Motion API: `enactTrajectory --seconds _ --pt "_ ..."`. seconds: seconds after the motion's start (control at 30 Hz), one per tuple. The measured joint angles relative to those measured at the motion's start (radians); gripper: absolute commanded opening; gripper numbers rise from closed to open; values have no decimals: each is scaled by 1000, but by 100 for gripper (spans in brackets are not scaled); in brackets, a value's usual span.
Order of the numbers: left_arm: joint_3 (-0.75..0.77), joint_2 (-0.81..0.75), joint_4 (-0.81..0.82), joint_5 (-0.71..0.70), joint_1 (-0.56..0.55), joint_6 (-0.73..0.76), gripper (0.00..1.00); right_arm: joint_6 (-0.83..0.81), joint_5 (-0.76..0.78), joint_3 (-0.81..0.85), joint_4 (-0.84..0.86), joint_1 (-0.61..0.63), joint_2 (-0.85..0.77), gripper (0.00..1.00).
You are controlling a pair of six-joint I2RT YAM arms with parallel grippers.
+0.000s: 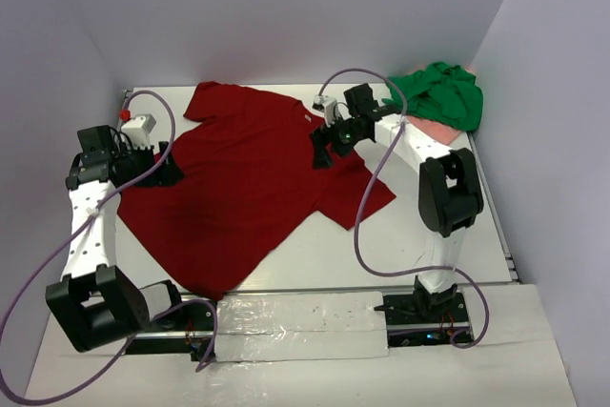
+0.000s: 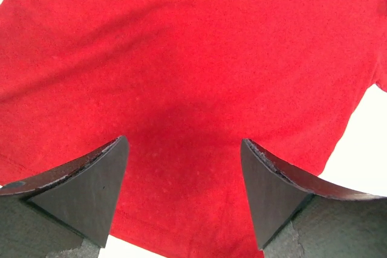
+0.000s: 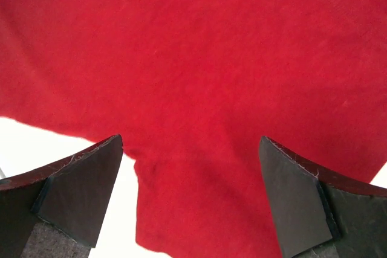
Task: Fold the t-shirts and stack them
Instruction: Flatten the tshirt out
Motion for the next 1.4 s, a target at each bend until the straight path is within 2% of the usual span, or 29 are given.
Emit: enactTrajectory --seconds 0.17,0.2,0.27,0.3,0.33,0.37,0.5,0.6,0.97,1.23,1.4 --pt "-36 -69 56 3 0 -24 84 22 7 142 -7 2 151 100" --pt "-40 -77 71 3 0 -31 84 23 1 177 -13 2 185 98" --pt "-51 -95 100 3 0 -46 84 26 -19 227 -26 4 243 87" --pt "-61 -105 115 2 0 -53 84 30 -32 258 -40 6 271 61" --pt "-70 -113 126 2 0 -58 84 31 -41 289 -53 9 301 26" --pt "-77 -121 135 2 0 -64 84 42 -52 345 -76 14 340 0" --pt "-86 -134 150 -6 0 -79 84 106 -50 515 -97 40 466 0" --pt "-87 -141 155 -15 0 -83 84 145 11 546 -90 72 496 0" --pt "-99 -190 171 -50 0 -95 84 158 381 644 -143 237 570 0" --pt "-102 -203 184 -56 0 -96 84 92 611 552 -141 254 515 0" --pt "-102 -206 183 -58 0 -96 84 34 736 418 -137 245 440 0"
